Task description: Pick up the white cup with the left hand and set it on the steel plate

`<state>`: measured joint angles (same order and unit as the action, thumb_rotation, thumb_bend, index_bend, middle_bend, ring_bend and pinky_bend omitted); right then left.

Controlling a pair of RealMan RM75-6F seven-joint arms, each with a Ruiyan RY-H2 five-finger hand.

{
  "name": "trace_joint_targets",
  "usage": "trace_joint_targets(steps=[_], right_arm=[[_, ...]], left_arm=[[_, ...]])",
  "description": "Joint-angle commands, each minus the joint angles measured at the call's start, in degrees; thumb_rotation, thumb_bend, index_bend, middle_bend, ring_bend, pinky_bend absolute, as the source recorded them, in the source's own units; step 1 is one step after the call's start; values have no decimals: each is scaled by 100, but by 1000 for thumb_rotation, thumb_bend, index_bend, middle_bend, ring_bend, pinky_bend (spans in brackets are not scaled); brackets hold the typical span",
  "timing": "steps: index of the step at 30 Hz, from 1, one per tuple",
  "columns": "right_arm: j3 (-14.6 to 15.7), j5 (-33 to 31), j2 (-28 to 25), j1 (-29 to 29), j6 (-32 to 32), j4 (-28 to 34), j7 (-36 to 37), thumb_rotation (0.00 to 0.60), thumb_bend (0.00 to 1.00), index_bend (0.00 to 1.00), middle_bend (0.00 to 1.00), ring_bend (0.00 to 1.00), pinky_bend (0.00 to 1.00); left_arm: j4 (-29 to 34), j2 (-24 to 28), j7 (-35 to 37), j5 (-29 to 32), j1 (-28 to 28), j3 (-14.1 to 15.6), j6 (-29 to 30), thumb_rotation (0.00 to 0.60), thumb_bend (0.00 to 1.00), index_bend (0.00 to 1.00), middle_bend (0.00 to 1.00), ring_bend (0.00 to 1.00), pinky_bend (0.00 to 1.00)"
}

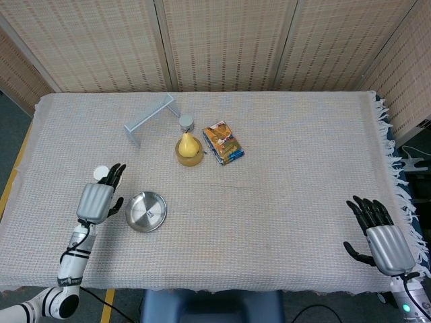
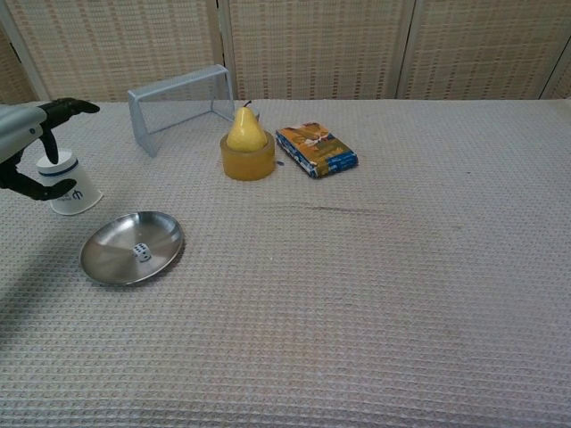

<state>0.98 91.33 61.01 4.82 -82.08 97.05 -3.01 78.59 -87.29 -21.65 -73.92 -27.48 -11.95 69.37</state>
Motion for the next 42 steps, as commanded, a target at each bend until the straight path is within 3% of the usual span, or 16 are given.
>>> trace_joint_targets(steps=[1,9,16,26,42], right_arm=[[-3,29,-7,-34,-78,13,-3,526,200,0,0,0,0],[-31,-27,88,-61,-106,18,-209,524,201,0,0,0,0],[14,24,34,-21,-10,30,-113,526,201,0,0,0,0],[26,-7,55,-5,61,50,-247,525,201,0,0,0,0],[68,-61,54,30,212,121,-274,524,200,0,0,0,0]], left_arm=[[-213,120,-258,620,-195,-264,-513,600,336,0,0,560,852],[-607,34,-981,1085,-454,-219,-761,600,318,0,0,613,882],[-771,48,-1006,1356,-586,-236,-957,600,302,28,75,675,925],[-1201,-16,-888,1433,-746,-126,-1210,600,301,96,159,675,927],[-1578,-150,-735,1364,-881,-19,-1261,600,293,277,275,689,944]])
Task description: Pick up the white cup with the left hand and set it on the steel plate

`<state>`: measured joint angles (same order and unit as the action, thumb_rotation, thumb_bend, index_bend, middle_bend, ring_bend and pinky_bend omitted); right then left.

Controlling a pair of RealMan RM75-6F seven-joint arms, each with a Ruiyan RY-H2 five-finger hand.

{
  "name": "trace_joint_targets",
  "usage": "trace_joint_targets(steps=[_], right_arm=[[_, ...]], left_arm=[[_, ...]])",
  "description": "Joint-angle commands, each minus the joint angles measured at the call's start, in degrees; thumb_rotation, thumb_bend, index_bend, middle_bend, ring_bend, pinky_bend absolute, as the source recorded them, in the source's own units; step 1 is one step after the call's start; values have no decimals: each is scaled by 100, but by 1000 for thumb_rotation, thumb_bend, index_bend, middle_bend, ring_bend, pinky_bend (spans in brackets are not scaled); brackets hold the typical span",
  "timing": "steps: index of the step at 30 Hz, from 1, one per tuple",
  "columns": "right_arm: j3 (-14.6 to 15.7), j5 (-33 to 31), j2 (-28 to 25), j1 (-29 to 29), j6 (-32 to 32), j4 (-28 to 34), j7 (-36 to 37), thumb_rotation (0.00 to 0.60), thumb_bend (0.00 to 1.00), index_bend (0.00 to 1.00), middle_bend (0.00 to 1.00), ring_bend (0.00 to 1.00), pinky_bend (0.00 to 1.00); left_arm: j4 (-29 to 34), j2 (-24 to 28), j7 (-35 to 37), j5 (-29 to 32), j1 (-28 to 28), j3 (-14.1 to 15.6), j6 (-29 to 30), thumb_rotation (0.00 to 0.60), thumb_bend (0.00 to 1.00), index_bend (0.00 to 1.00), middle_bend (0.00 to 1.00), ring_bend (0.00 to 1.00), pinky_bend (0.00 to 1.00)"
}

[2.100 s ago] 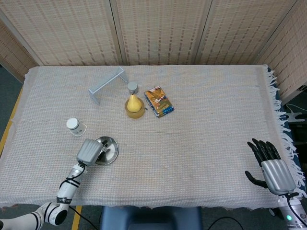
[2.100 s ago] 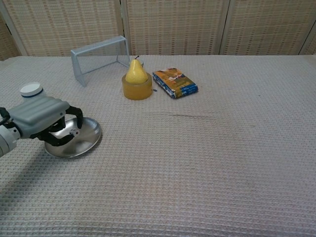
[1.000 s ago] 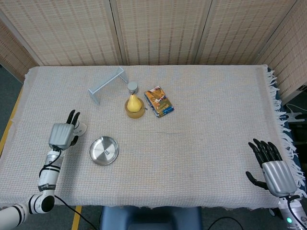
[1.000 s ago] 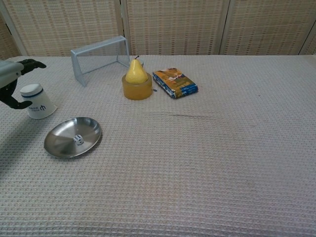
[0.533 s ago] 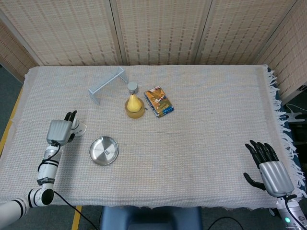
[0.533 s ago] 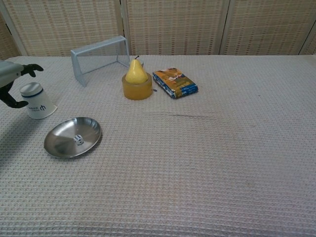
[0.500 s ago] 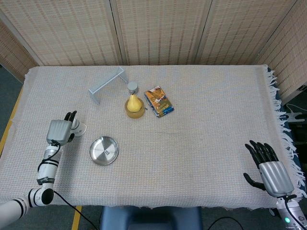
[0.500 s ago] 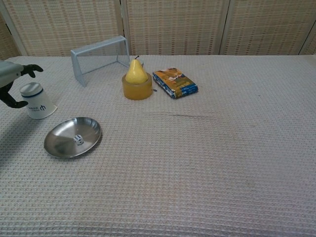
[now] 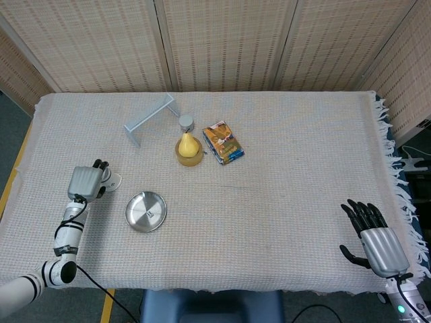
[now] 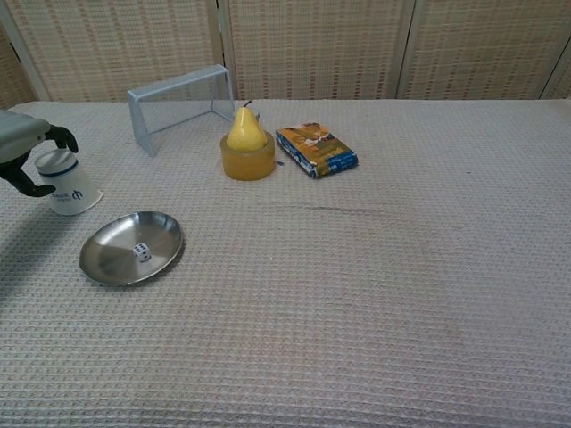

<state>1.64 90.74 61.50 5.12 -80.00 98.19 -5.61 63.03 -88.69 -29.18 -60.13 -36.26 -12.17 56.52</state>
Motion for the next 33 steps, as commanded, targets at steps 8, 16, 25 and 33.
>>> trace_joint_targets(steps=[8,16,25,33], right_arm=[[-17,-60,80,-12,-4,27,-174,524,200,0,0,0,0],[-11,-55,100,-11,-1,22,-195,524,200,0,0,0,0],[44,36,83,19,55,24,-147,525,200,0,0,0,0],[101,202,-14,-12,-53,50,17,524,200,0,0,0,0]], left_arm=[[-160,-45,175,-128,-27,46,69,600,339,319,369,698,956],[-31,48,312,-286,17,100,201,600,357,387,454,698,955],[2036,1035,649,-1034,354,437,639,600,351,399,467,698,952],[3169,1363,287,-1526,479,761,862,600,340,404,475,698,943]])
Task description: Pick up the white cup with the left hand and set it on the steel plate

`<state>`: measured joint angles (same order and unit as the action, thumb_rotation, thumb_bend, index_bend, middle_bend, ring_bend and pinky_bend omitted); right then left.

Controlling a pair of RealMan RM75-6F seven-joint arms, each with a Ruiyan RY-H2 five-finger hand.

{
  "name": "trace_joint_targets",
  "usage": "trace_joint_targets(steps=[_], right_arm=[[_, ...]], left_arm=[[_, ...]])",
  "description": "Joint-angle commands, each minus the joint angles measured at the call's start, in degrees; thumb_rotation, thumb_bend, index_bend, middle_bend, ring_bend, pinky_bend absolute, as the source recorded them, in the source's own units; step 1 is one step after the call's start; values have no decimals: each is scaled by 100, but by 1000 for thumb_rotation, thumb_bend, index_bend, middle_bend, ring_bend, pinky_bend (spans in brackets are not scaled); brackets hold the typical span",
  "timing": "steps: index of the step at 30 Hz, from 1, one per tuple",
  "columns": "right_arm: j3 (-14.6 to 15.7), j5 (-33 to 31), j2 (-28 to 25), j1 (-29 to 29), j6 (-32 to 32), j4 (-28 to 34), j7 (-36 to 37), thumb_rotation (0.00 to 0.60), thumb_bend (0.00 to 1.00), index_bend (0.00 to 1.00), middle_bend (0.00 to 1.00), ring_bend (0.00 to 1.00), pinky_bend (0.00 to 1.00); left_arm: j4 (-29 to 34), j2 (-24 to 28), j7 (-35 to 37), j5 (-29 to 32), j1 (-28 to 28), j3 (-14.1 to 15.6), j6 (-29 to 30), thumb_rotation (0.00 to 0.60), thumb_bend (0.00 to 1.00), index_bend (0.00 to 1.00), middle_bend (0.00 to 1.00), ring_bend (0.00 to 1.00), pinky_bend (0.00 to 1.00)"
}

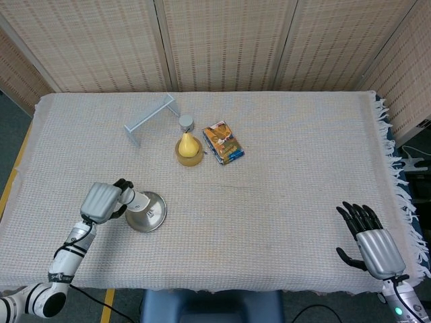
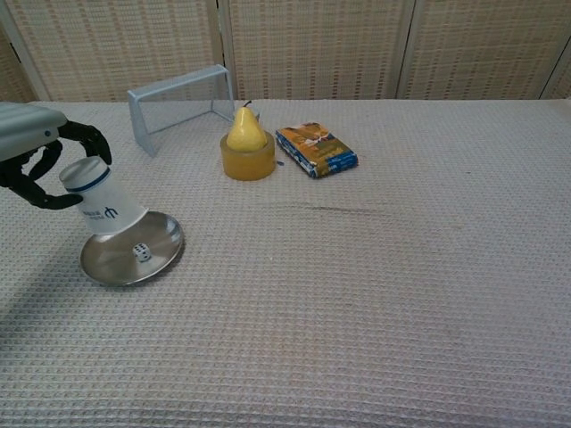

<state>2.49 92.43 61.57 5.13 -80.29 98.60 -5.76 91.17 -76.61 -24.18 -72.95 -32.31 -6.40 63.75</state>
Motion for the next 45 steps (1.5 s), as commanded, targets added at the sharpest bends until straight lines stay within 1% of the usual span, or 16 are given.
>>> trace_joint_targets(steps=[1,5,13,21,26,30,34,37,39,41,45], right_arm=[[27,57,-33,-18,-38,16,50,524,200,0,0,0,0],[65,171,-88,-55,-136,35,132,524,200,0,0,0,0],[76,230,-141,-88,-220,33,223,525,200,0,0,0,0],[71,215,-151,-83,-195,33,231,525,201,0,0,0,0],[62,187,-148,-79,-173,39,209,525,201,0,0,0,0],[61,181,-146,-75,-157,41,199,524,200,0,0,0,0],[57,161,-139,-76,-146,49,178,525,200,0,0,0,0],[52,168,-141,-87,-174,53,177,525,200,0,0,0,0],[45,168,-141,-94,-194,50,182,526,200,0,0,0,0],[42,161,-144,-95,-193,46,190,525,200,0,0,0,0],[52,160,-135,-78,-142,43,180,525,200,0,0,0,0]], left_arm=[[386,132,-294,-239,78,202,127,600,339,405,476,698,943],[378,-64,-643,-193,42,258,96,600,339,408,480,698,943],[-26,-511,-1124,-166,16,374,83,600,340,410,486,698,944],[-314,-734,-1402,-306,22,373,279,600,339,425,507,698,943],[-592,-852,-1688,-277,55,299,468,600,347,443,535,698,944],[-749,-926,-1654,-213,58,259,445,600,349,456,552,698,944],[-825,-968,-1666,-287,57,239,522,600,349,456,553,698,944],[-704,-915,-1577,-243,64,257,430,600,350,456,554,698,942],[-556,-828,-1486,-173,49,288,262,600,353,459,556,698,941],[-446,-729,-1314,-217,13,349,96,600,357,468,564,698,940],[-290,-624,-1046,-393,-3,405,50,600,359,475,570,698,939]])
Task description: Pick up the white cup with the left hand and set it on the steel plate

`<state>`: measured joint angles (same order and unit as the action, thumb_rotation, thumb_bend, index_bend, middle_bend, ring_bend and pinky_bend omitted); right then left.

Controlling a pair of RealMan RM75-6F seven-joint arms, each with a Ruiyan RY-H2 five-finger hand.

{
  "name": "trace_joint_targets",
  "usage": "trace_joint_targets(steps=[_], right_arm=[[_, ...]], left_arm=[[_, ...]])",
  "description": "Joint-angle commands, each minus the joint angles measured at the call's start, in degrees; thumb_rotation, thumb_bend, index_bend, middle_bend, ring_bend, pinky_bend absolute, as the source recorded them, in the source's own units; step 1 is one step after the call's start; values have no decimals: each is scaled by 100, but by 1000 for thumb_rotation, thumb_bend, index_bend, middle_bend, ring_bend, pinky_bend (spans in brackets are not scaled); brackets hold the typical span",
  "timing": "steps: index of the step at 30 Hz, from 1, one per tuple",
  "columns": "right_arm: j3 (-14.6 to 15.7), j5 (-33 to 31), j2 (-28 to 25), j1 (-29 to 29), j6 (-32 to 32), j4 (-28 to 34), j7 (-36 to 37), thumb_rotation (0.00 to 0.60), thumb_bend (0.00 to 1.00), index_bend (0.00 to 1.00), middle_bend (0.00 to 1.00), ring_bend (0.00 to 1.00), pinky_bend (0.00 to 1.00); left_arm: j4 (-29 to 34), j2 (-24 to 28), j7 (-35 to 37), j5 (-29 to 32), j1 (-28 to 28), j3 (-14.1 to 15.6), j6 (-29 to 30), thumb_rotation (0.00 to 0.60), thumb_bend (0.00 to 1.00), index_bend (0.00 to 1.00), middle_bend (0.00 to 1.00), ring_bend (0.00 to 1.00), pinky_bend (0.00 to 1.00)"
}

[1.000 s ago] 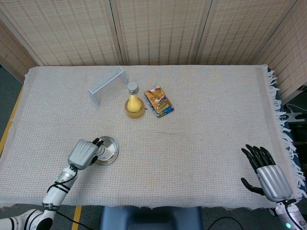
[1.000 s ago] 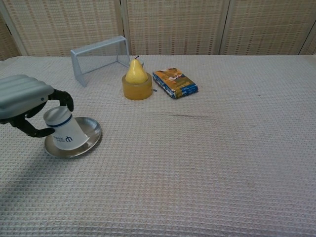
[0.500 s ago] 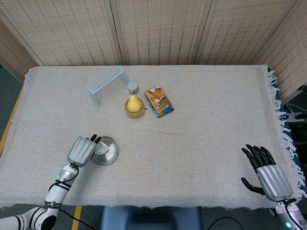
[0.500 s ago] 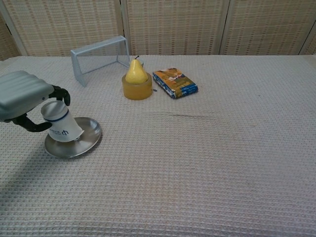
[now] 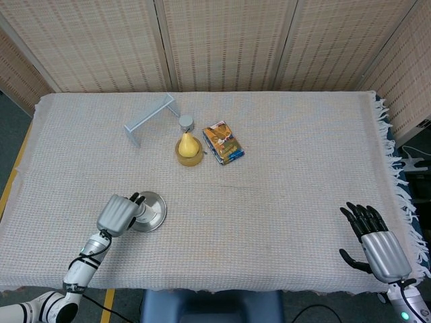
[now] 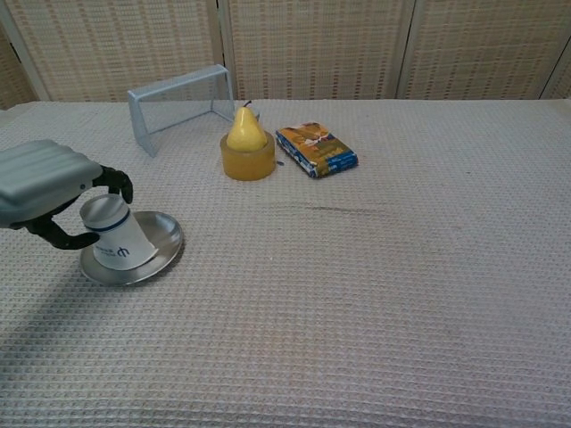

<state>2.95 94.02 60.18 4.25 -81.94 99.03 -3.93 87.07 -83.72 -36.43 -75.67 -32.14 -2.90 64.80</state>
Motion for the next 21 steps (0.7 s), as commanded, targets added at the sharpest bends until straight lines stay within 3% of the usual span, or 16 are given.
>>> trace_joint_targets(steps=[1,6,14,21], right_arm=[[5,-1,6,13,30,0,-6,525,200,0,0,0,0],[-4,-32,16,19,54,2,-34,526,200,0,0,0,0],[-4,-38,-1,11,46,18,-36,525,200,0,0,0,0],[-13,-48,-24,-4,15,27,-14,525,200,0,0,0,0]], left_arm=[[162,109,269,-154,-23,67,-75,600,359,474,568,698,939],[181,156,469,-333,-33,99,-64,600,362,464,558,699,938],[-421,-166,-131,-196,-8,-56,178,600,367,475,570,698,938],[-628,-261,-215,-56,-4,-129,183,600,370,483,578,698,937]])
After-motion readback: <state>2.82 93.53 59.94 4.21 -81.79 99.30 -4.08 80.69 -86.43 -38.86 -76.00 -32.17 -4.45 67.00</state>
